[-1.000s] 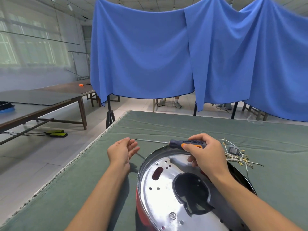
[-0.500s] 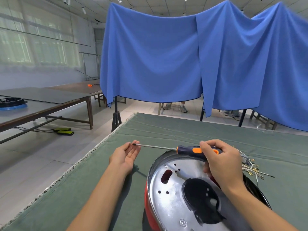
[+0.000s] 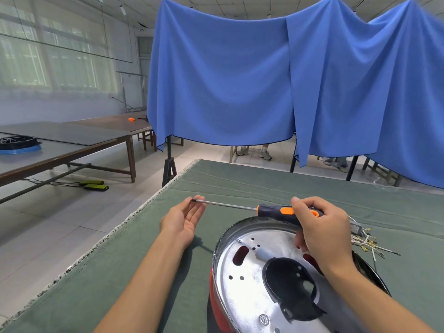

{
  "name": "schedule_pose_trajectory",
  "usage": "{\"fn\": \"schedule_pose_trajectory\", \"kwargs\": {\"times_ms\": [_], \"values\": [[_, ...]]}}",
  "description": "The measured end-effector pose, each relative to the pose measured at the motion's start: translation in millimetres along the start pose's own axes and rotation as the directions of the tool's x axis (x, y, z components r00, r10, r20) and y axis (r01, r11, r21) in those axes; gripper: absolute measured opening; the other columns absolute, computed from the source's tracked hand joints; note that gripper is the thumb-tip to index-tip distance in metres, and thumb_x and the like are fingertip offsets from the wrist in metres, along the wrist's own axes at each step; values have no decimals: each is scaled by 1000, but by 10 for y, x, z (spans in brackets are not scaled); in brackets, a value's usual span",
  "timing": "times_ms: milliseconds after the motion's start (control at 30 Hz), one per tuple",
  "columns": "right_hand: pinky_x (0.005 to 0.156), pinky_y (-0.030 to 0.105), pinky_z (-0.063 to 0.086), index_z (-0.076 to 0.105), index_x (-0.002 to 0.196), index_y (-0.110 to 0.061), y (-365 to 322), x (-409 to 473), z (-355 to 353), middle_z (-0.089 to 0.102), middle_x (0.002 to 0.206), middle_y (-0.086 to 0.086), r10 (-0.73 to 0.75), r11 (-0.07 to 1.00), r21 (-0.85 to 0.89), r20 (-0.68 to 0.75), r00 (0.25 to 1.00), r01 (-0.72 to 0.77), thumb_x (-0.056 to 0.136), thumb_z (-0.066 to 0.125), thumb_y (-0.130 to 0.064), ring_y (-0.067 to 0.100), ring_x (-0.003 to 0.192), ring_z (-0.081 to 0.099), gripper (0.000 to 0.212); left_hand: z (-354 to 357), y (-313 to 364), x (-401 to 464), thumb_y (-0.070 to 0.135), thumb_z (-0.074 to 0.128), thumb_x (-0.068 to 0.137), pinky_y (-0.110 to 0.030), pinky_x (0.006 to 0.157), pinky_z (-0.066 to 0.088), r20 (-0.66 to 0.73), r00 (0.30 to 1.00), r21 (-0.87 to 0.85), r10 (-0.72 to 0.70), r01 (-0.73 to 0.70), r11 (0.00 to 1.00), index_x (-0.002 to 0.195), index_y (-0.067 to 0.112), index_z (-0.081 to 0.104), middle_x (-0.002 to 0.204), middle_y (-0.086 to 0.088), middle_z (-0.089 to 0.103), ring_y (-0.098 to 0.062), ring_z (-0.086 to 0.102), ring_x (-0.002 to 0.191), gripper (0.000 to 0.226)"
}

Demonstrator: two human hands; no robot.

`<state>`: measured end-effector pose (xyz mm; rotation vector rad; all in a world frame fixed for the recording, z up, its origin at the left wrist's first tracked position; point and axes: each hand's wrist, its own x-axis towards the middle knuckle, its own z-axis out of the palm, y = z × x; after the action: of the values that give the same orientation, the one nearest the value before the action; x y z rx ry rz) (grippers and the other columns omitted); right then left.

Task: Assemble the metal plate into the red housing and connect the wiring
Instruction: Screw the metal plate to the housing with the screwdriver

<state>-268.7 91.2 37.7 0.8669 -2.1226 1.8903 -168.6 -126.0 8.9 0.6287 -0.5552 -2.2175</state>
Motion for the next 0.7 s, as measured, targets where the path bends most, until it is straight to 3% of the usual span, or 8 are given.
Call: {"fn": "schedule_pose_trajectory", "kwargs": {"times_ms": [133,200,267,333,400,533,700], "values": [[35,28,41,62,69,-12,11,25,-10,54,38,11,75,997,15,-1,997,-75,89,61,-27,20,29,49,25,19,-46,-7,-1,46,96,-30,56,58,6,1000,12,25,-25,1000,84,-7,54,58,-15,68,-20,68,50,15],[36,29,41,60,76,-12,12,58,-19,57,42,11,149,986,72,18,989,-150,86,65,-28,22,31,49,19,28,-68,-4,-1,46,97,-33,67,59,-6,1000,20,27,-27,999,85,-7,54,57,-14,68,-19,68,50,15],[35,28,42,58,85,-11,-12,99,-24,62,54,9,227,955,183,46,973,-231,83,69,-22,22,34,51,16,38,-80,-6,-1,45,97,-36,76,57,-22,1000,15,22,-22,1000,85,-6,53,56,-14,68,-19,68,49,15],[37,27,46,57,88,-9,-52,128,-27,64,66,8,294,889,335,104,950,-312,81,71,-15,20,38,54,17,52,-83,-17,-1,45,97,-36,74,57,-33,999,2,6,-6,1000,84,-6,53,55,-14,67,-20,68,49,16],[41,26,49,58,86,-10,-77,137,-26,64,64,6,325,796,479,180,928,-371,76,73,-11,17,43,56,18,67,-91,-36,-1,44,97,-34,79,56,-31,999,-10,-22,22,1000,83,-5,53,55,-14,67,-20,68,49,17],[47,26,54,64,75,-11,-124,123,-32,65,60,3,292,678,624,256,922,-388,61,74,-17,14,45,58,19,130,-132,-96,0,43,98,-31,62,58,19,997,-21,-71,72,997,84,-5,53,57,-14,68,-20,68,49,18],[54,30,58,66,86,-9,-137,71,-97,72,72,10,230,723,597,266,936,-347,59,74,-21,21,56,67,30,207,-118,-173,5,43,99,-31,61,57,55,994,-28,-90,91,995,87,-5,55,68,-14,71,-20,70,58,20]]}}
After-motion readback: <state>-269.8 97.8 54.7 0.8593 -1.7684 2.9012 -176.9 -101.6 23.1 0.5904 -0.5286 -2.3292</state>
